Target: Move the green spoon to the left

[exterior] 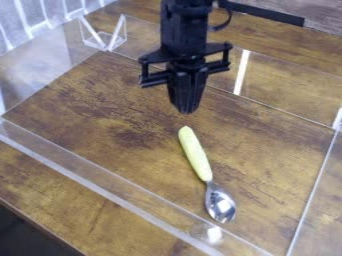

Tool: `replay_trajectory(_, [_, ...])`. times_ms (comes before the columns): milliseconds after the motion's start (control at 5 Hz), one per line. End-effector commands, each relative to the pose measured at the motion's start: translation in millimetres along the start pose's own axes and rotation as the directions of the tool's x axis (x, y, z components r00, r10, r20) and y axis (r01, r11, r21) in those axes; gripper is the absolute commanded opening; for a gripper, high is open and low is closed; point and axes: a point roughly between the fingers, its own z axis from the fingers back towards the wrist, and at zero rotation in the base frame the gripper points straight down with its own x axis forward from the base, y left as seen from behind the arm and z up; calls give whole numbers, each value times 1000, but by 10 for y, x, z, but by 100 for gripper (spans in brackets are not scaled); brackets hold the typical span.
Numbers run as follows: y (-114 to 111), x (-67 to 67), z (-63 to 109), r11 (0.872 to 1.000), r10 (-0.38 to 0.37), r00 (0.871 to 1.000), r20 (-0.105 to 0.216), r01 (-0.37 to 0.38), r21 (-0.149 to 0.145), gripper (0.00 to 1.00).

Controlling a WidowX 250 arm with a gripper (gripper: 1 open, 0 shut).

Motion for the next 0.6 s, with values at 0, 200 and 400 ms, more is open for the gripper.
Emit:
replay_trajectory(0, [-4,-111,228,995,4,999,38,0,-95,0])
replay_trajectory(200, [-43,-119,209,994,21,999,40,-16,-111,0])
replay_trajectory(400, [-35,-161,175,992,27,999,47,-21,-121,0])
